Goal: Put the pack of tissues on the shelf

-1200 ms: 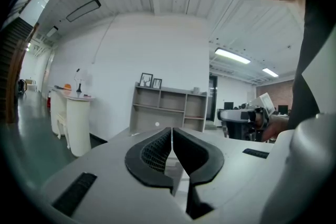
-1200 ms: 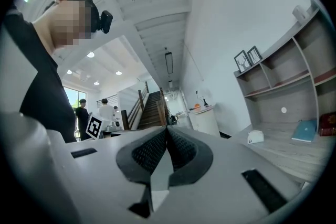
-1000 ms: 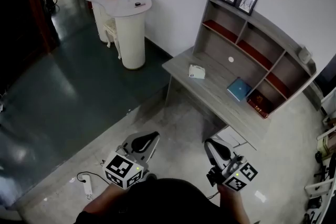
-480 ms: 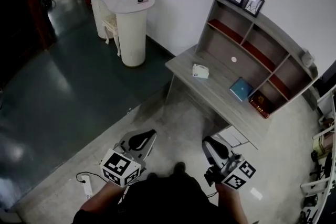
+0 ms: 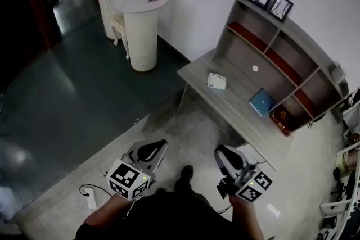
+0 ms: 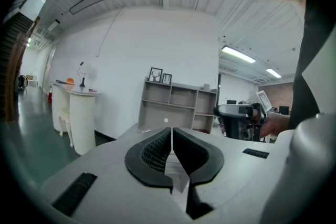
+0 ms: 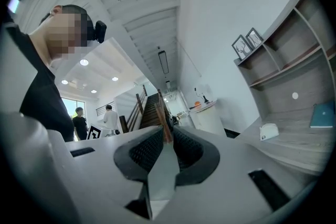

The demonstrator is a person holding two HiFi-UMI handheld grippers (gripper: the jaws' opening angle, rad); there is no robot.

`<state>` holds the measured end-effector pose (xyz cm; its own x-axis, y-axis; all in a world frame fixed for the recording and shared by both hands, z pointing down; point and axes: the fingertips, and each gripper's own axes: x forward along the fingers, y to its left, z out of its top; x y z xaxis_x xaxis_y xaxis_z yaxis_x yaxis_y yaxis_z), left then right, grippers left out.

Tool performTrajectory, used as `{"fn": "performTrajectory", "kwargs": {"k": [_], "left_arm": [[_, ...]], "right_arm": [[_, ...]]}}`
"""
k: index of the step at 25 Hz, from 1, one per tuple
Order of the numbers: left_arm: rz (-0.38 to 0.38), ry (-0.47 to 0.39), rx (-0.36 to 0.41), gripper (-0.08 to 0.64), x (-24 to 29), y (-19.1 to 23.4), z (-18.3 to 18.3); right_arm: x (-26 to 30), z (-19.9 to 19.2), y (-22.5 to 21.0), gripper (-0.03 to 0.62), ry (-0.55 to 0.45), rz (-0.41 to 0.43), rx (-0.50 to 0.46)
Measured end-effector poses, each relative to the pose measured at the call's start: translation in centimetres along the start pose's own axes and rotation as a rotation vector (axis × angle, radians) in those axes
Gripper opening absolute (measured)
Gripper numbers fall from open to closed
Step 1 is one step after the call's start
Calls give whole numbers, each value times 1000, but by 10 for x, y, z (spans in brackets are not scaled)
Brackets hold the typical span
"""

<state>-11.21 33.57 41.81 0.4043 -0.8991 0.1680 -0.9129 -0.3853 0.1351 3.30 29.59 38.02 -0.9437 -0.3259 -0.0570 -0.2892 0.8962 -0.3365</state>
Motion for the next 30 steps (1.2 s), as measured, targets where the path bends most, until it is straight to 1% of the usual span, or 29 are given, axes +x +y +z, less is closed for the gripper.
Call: {"fn": "performTrajectory", "kwargs": {"k": [6, 9, 15, 21, 26, 30], "left_arm": [[2, 9, 8, 23, 59, 14, 17], [-3, 12, 13, 23, 93, 16, 29], [5, 22, 17, 23, 161, 14, 47], [9, 19, 17, 23, 215, 16, 56], [-16, 47, 16, 25, 251, 24, 54], [-36, 48, 8, 25, 279, 41, 56]], "right_arm": [[14, 13, -54, 21, 19, 14, 28], [18, 27, -85, 21, 13, 25, 37], [9, 53, -147, 21, -5, 35, 45], [-1, 65, -201, 21, -7, 17, 61], [3, 71, -231, 21, -12, -6, 74], [17, 73, -258, 21, -9, -27, 83]]}}
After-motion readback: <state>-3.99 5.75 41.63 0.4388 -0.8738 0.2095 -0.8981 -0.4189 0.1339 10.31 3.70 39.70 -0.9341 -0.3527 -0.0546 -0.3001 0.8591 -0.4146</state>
